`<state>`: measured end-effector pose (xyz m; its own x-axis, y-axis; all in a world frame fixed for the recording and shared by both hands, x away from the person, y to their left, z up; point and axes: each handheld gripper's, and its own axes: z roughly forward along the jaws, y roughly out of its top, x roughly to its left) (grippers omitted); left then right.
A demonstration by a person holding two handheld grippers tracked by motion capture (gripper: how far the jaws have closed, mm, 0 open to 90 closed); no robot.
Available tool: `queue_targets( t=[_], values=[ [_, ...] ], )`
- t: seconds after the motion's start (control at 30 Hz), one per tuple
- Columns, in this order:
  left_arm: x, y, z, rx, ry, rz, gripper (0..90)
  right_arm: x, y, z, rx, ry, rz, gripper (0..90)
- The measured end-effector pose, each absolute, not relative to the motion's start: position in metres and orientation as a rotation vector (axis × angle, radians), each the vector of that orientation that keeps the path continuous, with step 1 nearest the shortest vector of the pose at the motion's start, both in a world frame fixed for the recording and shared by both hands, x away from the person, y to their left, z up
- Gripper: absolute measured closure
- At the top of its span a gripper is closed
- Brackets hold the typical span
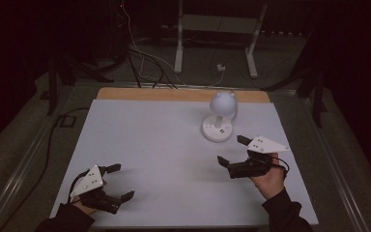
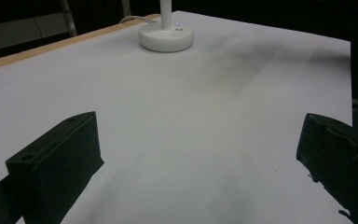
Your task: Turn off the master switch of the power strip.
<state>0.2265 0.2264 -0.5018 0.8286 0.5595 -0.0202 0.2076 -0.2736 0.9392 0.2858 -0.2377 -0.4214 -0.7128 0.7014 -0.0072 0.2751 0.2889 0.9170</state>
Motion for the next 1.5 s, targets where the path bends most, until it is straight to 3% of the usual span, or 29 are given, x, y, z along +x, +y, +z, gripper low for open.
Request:
queue_targets(
  t=[0.47,1.5],
  values=[
    [0.227,0.226,-0.502,1.854,0.58,0.378,0.3,0.315,-0.239,-0.418,0.926,2.084,1.391,0.4],
    [0.227,0.227,-0.502,1.847,0.583,0.369,0.3,0.384,-0.255,-0.452,1.155,1.966,1.235,7.4]
  ],
)
